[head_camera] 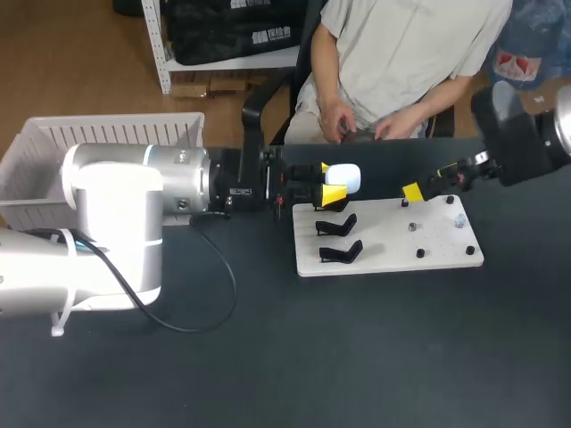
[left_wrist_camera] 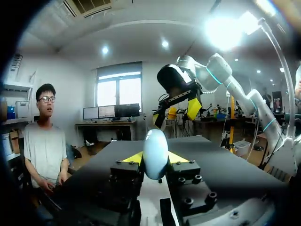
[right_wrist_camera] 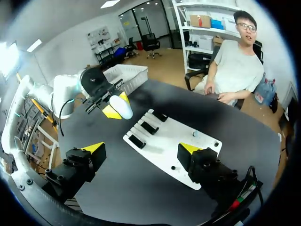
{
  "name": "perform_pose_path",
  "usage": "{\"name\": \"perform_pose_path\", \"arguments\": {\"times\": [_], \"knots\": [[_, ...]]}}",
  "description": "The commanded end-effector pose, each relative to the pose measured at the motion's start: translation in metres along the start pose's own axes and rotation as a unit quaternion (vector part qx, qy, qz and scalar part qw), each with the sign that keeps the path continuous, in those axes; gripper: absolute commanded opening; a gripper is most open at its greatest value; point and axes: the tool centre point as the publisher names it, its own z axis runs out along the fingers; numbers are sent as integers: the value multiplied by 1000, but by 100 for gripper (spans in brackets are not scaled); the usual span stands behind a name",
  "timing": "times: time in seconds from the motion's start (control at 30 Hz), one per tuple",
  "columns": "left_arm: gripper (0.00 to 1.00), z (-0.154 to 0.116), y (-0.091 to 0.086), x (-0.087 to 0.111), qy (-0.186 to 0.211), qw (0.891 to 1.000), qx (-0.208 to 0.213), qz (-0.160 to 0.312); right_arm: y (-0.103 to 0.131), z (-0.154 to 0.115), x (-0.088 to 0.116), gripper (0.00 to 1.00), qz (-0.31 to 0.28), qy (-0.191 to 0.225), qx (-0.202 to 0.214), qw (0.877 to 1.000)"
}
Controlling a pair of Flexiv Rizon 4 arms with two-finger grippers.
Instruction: Pick up each earbud case from the left stands, insert the matching earbuds, close the lid, and place the case in the box.
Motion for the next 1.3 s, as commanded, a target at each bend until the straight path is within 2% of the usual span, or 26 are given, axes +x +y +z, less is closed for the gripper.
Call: {"name": "perform_pose_path", "arguments": {"times": [0.03,0.7,1.3], "knots": [[0,3,4,2,-3,1000,6,0,4,11,-7,100,-2,5,1,1000],[0,4,3,2,-4,1000,9,-3,16,44,-31,100,18,49,-8,999],[0,4,3,2,-4,1000,9,-3,17,63,-33,100,21,76,-14,997]]}}
